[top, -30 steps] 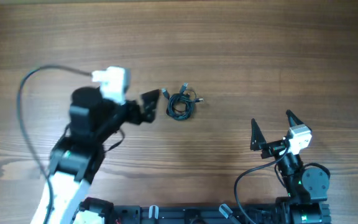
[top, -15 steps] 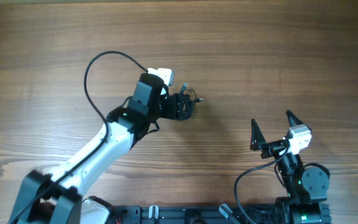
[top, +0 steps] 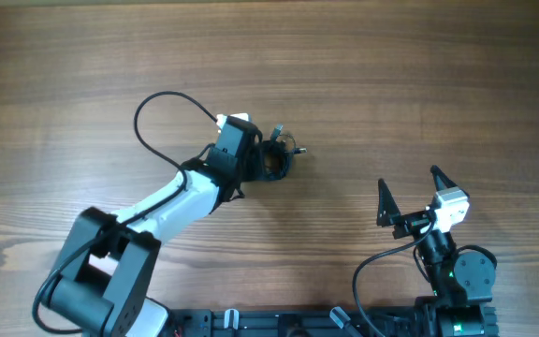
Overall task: Untangle cables
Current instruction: 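Reach left gripper to the black cable coil and grasp it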
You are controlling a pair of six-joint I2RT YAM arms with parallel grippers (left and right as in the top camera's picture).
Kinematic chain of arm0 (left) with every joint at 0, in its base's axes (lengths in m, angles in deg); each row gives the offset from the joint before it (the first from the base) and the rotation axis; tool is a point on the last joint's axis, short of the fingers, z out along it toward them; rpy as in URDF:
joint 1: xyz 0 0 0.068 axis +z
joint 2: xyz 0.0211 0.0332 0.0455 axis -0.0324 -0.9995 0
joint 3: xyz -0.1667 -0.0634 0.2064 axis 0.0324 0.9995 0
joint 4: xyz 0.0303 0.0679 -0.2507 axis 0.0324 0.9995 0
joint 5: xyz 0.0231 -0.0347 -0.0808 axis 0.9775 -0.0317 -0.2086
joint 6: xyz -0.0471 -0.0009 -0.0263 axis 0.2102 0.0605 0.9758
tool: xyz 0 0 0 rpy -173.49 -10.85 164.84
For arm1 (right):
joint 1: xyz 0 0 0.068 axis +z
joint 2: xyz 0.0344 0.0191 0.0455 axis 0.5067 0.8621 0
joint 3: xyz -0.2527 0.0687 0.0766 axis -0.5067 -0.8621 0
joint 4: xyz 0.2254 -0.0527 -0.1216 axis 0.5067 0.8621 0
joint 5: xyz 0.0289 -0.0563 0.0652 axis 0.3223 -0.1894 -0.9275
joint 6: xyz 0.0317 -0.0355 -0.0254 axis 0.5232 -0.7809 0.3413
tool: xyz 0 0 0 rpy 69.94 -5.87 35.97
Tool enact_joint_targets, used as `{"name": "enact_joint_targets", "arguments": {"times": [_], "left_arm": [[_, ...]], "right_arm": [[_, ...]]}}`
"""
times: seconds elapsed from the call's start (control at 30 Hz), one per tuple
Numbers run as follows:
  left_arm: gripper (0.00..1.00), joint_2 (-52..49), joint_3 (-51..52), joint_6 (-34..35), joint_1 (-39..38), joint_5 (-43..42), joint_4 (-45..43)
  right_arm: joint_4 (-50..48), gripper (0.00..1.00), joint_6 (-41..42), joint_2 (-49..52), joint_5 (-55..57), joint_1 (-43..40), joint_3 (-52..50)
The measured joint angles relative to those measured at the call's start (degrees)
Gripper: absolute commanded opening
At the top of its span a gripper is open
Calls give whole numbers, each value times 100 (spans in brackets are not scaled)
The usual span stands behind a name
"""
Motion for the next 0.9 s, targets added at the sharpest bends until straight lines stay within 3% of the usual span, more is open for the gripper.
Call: {"name": "enact_joint_targets", "arguments": {"times": [0.13,0.3,0.4,0.6,0.67,0.73,0.8,0.9], "left_arm": [[25,-186,0,42,-173,0,-57],[4,-393,-2,61,-190,111,-210],[4,-415,-39,-149,-192,243,-269],[5,-81,-37,-1928,-195,417,-118],[43,433,-35,-2459,-195,470,-76],[68,776,-35,-2645,-195,492,-48],[78,1036,-37,-2682,-195,501,-22],[80,1095,-39,-2535,-190,527,157]], "right_arm": [[0,100,0,0,0,0,0],[0,100,0,0,0,0,0],[0,100,0,0,0,0,0],[0,100,0,0,0,0,0],[0,100,0,0,0,0,0],[0,100,0,0,0,0,0],[0,100,0,0,0,0,0],[0,100,0,0,0,0,0]]}}
